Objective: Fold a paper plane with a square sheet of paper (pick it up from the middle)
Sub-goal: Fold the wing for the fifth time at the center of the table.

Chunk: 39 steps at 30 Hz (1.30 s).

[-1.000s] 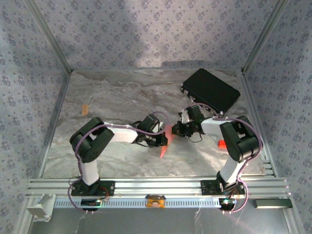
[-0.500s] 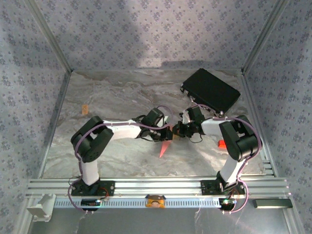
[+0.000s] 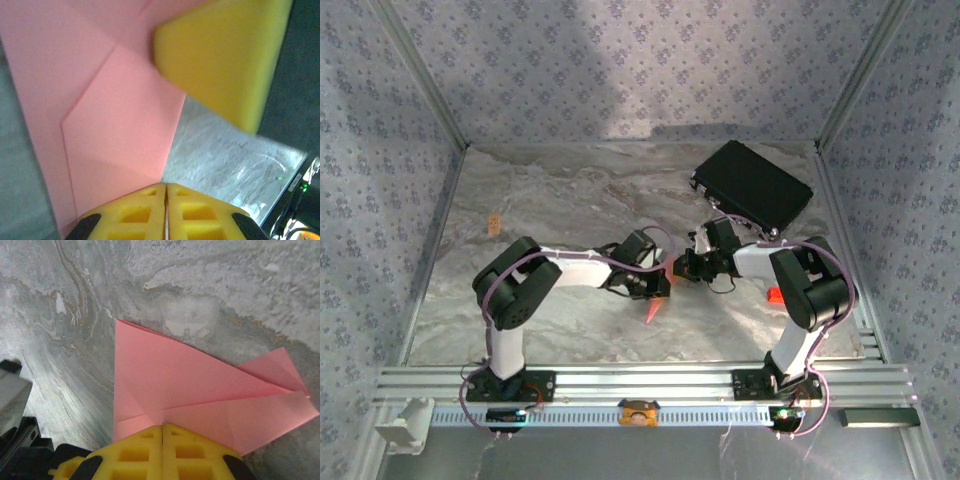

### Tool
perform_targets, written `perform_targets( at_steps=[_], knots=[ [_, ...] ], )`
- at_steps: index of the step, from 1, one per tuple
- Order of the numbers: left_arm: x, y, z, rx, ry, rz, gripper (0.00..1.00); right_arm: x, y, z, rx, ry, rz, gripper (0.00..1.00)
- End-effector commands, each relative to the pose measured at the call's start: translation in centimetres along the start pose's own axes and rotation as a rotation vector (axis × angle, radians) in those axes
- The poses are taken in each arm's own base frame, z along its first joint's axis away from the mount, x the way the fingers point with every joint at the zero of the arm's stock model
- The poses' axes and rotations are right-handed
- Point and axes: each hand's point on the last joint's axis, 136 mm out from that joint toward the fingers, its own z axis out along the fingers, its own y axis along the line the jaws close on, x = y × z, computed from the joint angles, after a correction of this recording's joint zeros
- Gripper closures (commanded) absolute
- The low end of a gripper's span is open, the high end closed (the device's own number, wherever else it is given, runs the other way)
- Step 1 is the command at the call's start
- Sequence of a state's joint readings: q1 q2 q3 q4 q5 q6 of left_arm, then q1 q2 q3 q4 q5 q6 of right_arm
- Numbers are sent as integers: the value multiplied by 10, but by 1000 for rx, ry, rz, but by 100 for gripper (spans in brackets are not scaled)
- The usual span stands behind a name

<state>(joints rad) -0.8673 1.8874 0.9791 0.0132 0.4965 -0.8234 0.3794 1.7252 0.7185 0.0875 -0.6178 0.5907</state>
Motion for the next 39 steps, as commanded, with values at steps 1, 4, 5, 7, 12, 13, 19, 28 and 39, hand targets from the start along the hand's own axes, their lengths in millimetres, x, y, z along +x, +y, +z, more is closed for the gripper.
perform_targets(
  at_steps=[1, 4, 5, 7, 12, 13, 19, 28, 39],
  knots=[
    [42, 15, -8, -75, 108, 0, 89, 12, -37, 3, 120, 15, 76, 100],
    [51, 16, -15, -91, 119, 16, 87, 11, -37, 3, 117, 15, 77, 100],
    [54, 16, -18, -95, 120, 24, 87, 12, -37, 3, 117, 16, 78, 100],
    [61, 18, -24, -112, 125, 38, 87, 11, -36, 3, 113, 15, 76, 100],
    [80, 32, -31, -144, 140, 24, 87, 11, -35, 3, 106, 14, 75, 100],
    [83, 34, -32, -146, 139, 22, 87, 11, -34, 3, 104, 15, 72, 100],
    [86, 24, -42, -106, 118, 48, 88, 9, -26, 4, 64, 19, 49, 99],
    [29, 17, -82, -86, -99, 18, 88, -2, 5, -20, 48, -22, -40, 88],
    [-13, 18, -60, -24, -83, -32, 79, 25, -4, -43, 62, -54, 44, 73]
  ],
)
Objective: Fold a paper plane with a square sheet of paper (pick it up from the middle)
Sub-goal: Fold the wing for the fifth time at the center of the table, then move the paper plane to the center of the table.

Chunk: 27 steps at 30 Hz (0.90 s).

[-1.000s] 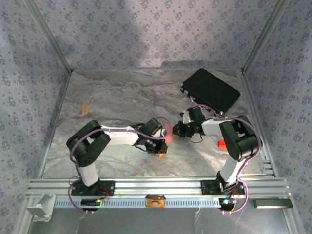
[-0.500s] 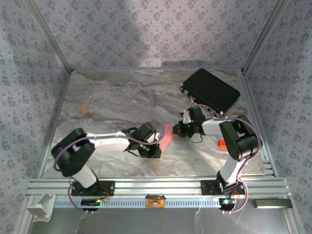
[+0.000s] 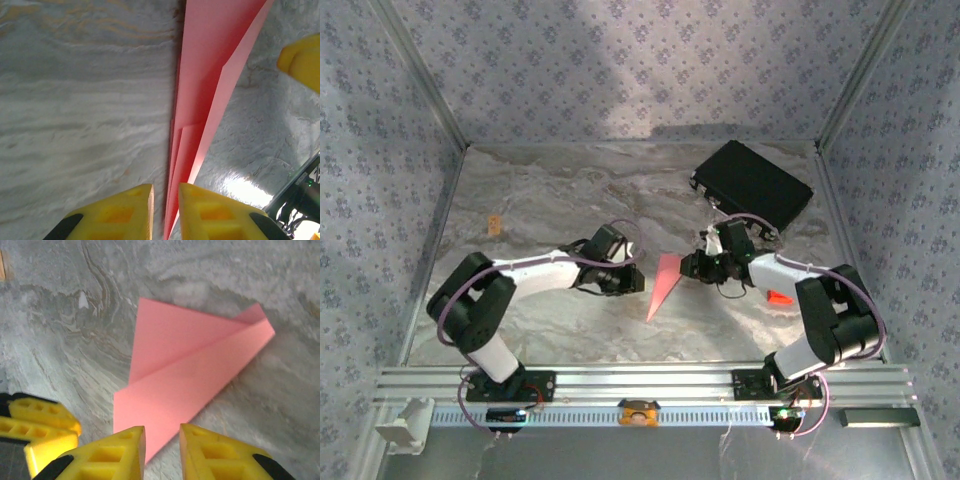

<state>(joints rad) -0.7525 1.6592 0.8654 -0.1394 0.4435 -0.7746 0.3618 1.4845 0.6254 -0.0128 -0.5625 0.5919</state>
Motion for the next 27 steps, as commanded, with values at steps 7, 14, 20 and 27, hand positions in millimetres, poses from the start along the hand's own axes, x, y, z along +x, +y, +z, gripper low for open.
perform_targets(
  at_steps=[7, 14, 20, 27],
  knots=[
    [-6, -12, 18, 60, 46, 15, 79, 22, -5, -1, 1, 46, 72, 73],
    [-2, -11, 25, 72, 86, 21, 78, 28, -3, 5, -9, 76, 64, 75],
    [-3, -13, 31, 91, 91, 11, 78, 33, 3, 13, -31, 104, 49, 78],
    [-5, -11, 29, 77, 67, 4, 77, 40, 0, 19, -25, 132, 52, 81]
  ],
)
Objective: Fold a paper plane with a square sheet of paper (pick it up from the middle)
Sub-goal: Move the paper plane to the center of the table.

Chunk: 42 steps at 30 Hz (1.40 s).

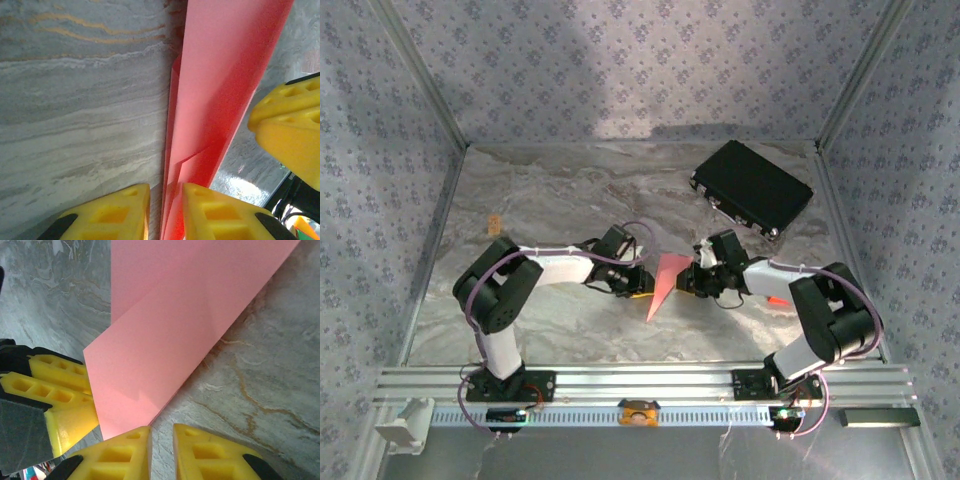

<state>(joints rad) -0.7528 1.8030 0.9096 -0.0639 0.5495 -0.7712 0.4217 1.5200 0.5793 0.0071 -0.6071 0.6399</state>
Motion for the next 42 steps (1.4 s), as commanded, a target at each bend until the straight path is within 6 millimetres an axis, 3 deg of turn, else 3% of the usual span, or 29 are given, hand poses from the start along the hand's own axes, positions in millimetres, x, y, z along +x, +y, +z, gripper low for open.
perform_targets(
  at_steps=[1, 10, 24, 33, 42],
  knots=[
    [-7, -9, -3, 18, -29, 13, 77, 4, 0, 5, -9, 25, 11, 81],
    [-8, -12, 0, 47, -32, 13, 74, 6, -4, 12, -2, 44, 24, 82],
    [8, -8, 18, 52, 59, 11, 72, 7, -4, 16, -19, 54, 30, 85],
    [12, -23, 14, 106, 71, 38, 78, 8, 1, 17, -52, 61, 33, 87],
    [16, -23, 23, 117, 89, 42, 79, 9, -1, 18, -55, 59, 43, 88]
  ],
)
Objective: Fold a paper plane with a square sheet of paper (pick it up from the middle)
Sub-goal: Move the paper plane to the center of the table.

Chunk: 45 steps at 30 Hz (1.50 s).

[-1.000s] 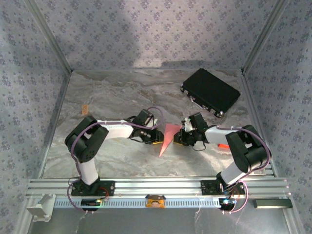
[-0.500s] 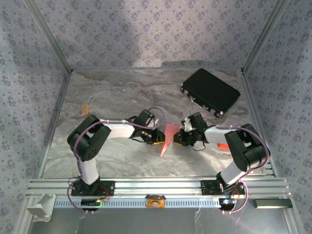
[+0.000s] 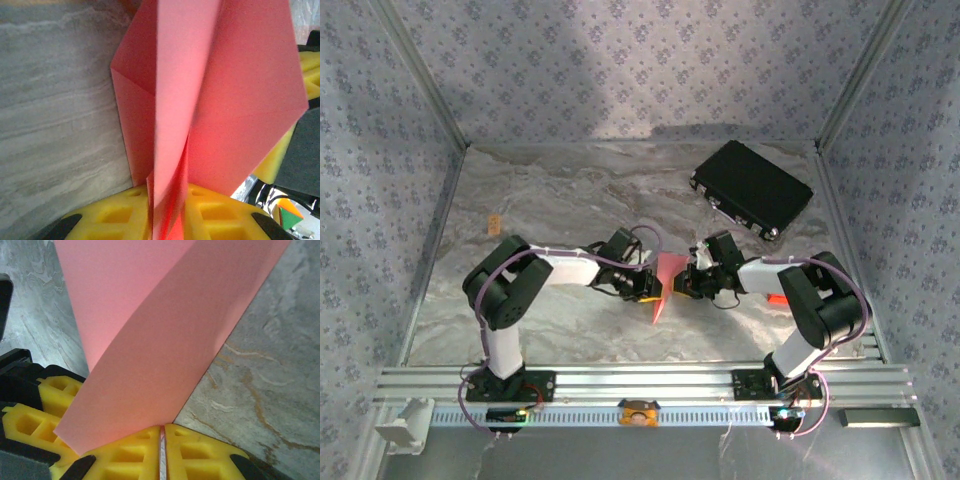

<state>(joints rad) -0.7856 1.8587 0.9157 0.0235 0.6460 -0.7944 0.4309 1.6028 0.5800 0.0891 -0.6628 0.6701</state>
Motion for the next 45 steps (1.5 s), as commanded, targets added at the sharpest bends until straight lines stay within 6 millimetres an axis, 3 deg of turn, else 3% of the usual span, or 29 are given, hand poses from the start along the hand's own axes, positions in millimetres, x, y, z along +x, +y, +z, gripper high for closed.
perform_targets(
  at_steps=[1, 6, 12, 22, 32, 39, 45],
  knots=[
    [3, -5, 7, 25, 20, 19, 80, 6, -3, 3, -8, 20, 22, 88],
    [1, -9, 5, 23, -2, 30, 88, 6, -2, 2, -10, 18, 22, 88],
    [-9, -14, -16, -37, -101, 48, 96, -1, -6, -8, 30, -36, 22, 87],
    [-21, 16, -61, -497, -258, 56, 98, -9, -13, -26, 96, -115, 23, 86],
    [-20, 28, -76, -642, -274, 27, 99, -10, -5, -25, 65, -116, 26, 86],
    [-18, 32, -71, -646, -250, 24, 96, -11, 22, -27, -11, -126, -57, 84],
    [-16, 37, -66, -653, -237, 19, 94, -11, 23, -27, -2, -133, -64, 83]
  ],
)
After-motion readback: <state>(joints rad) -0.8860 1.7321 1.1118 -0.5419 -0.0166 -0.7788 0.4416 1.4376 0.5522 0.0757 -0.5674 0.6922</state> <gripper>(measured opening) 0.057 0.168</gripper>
